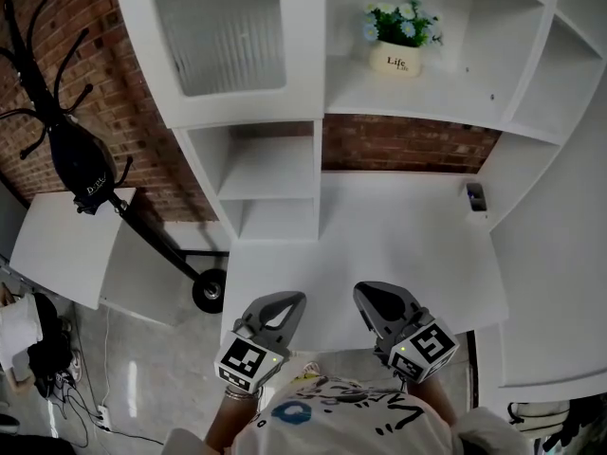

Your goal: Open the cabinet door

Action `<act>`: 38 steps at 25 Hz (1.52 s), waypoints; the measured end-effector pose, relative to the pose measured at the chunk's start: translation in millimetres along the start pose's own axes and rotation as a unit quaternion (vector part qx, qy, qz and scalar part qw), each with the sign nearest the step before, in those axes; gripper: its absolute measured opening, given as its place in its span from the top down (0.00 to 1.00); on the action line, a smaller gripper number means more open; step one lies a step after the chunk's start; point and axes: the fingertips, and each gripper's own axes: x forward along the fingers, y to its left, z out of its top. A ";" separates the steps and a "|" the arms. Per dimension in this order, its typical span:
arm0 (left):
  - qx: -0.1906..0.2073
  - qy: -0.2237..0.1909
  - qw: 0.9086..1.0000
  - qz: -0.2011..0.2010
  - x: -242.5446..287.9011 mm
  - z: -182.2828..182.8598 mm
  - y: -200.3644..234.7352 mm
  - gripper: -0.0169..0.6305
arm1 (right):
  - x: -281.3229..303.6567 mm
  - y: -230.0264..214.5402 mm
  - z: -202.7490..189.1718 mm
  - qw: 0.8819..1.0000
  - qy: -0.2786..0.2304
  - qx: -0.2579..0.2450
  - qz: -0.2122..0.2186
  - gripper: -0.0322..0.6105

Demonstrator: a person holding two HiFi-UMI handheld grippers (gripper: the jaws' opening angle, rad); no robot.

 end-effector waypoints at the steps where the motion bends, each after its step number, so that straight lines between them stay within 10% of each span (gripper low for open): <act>1: 0.001 -0.003 1.000 -0.001 1.8 1.6 1.9 0.95 | 2.2 -0.8 2.5 1.000 -0.003 -0.001 0.000 0.90; 38: 0.061 -0.099 0.992 0.040 42.7 104.4 82.0 0.95 | 65.8 -36.6 107.9 0.994 -0.084 -0.074 0.010 0.90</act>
